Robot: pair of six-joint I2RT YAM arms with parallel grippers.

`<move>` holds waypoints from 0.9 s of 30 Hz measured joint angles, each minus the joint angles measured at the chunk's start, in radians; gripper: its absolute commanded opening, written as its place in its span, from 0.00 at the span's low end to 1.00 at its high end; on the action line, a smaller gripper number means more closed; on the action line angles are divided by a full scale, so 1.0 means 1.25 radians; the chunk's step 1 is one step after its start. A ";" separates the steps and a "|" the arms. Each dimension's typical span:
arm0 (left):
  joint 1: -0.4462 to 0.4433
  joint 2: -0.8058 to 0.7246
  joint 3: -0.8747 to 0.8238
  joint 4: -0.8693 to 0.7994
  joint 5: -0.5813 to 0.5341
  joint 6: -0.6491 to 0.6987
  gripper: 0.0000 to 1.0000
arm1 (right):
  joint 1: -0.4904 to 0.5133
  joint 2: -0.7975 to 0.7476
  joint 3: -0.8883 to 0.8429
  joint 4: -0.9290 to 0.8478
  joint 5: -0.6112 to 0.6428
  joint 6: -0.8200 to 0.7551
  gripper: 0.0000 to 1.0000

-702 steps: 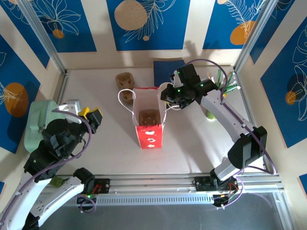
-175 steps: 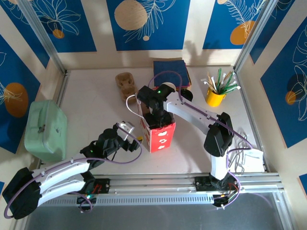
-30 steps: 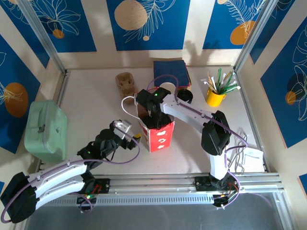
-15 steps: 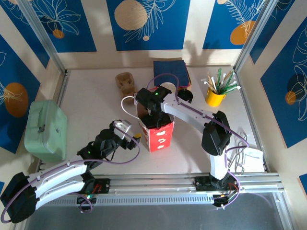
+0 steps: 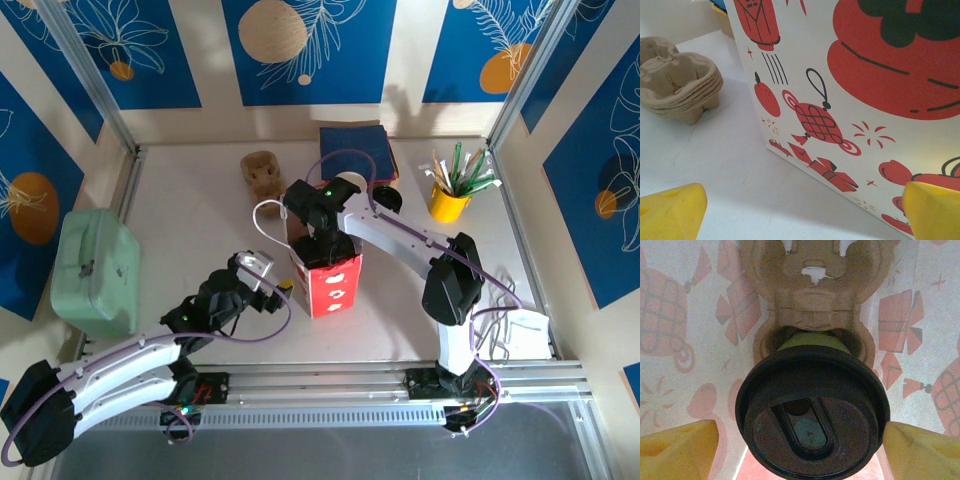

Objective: Pack the takeout coffee

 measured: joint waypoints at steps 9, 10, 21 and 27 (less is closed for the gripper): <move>0.000 0.000 0.000 0.000 -0.001 0.000 1.00 | 0.000 0.000 0.028 -0.005 0.000 0.000 0.86; 0.000 0.000 0.000 0.000 -0.001 0.000 1.00 | 0.000 0.000 0.033 -0.006 0.000 -0.002 0.86; 0.000 0.000 0.000 0.000 -0.003 0.000 1.00 | 0.000 0.000 0.051 -0.019 0.000 -0.011 0.79; 0.000 0.000 0.000 0.000 -0.003 0.000 1.00 | -0.001 0.000 0.052 -0.021 0.000 -0.012 0.74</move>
